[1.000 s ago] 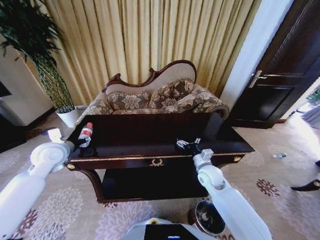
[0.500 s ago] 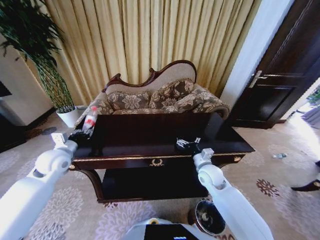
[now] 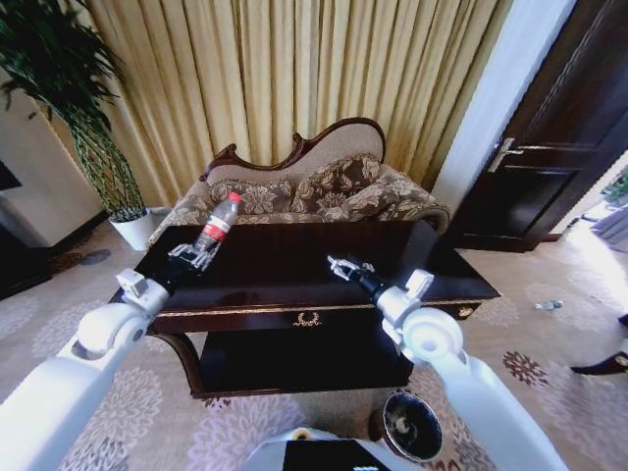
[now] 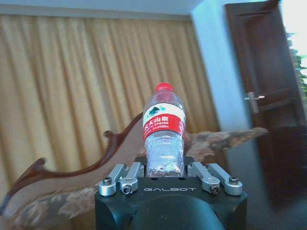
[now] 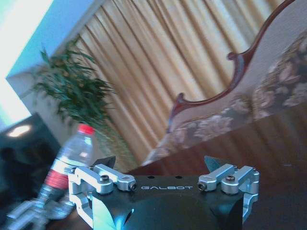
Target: Move to the front of the table and place the trash on the table into the trash bin.
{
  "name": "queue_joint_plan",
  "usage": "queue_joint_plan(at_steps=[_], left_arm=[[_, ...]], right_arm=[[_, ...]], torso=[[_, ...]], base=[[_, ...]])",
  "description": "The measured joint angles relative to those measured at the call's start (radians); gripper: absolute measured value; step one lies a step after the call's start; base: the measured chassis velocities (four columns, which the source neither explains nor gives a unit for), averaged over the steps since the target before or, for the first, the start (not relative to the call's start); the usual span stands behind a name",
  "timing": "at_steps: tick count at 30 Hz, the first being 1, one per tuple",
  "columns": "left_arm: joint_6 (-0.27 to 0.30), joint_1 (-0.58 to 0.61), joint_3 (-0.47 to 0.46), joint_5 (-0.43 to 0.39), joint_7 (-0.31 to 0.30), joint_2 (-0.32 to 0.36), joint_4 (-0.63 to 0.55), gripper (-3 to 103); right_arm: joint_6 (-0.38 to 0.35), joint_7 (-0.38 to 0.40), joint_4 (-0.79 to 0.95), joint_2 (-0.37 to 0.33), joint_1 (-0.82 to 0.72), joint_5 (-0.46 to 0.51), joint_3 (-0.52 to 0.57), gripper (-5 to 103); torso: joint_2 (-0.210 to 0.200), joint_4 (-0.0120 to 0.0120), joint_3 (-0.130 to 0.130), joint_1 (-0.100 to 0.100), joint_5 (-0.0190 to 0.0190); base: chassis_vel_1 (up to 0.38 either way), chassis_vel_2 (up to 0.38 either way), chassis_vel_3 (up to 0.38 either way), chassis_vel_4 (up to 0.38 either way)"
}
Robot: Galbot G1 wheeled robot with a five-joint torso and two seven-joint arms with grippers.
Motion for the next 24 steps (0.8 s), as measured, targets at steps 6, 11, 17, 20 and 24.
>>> queue_joint_plan(at_steps=[6, 11, 17, 20, 24], left_arm=[[-0.011, -0.010, 0.007, 0.083, 0.047, 0.004, -0.030, 34], [-0.013, -0.042, 0.048, 0.083, 0.045, 0.021, -0.052, 34], [-0.013, -0.178, 0.175, 0.042, 0.021, 0.038, -0.064, 34], [-0.004, -0.276, 0.258, 0.030, 0.007, 0.038, -0.052, 34], [0.004, -0.335, 0.317, 0.028, 0.001, 0.030, -0.037, 34]], right_arm=[[-0.002, -0.003, 0.057, -0.020, 0.016, 0.019, -0.014, 100], [-0.003, -0.042, 0.072, -0.034, 0.017, -0.027, -0.024, 100], [-0.001, -0.078, 0.040, -0.031, 0.053, -0.078, -0.053, 100], [0.001, -0.090, 0.014, -0.029, 0.078, -0.081, -0.060, 100], [0.003, -0.112, -0.010, -0.034, 0.094, -0.074, -0.051, 100]], torso=[[0.000, -0.0004, 0.000, 0.000, 0.0001], [0.000, -0.0002, 0.000, 0.000, 0.0000], [0.000, -0.0004, 0.000, 0.000, 0.0003], [0.000, -0.0004, 0.000, 0.000, 0.0001], [0.000, -0.0004, 0.000, 0.000, 0.0001]], base=[[0.000, 0.000, 0.000, 0.000], [0.000, 0.000, 0.000, 0.000], [0.000, 0.000, 0.000, 0.000], [0.000, 0.000, 0.000, 0.000], [0.000, 0.000, 0.000, 0.000]])
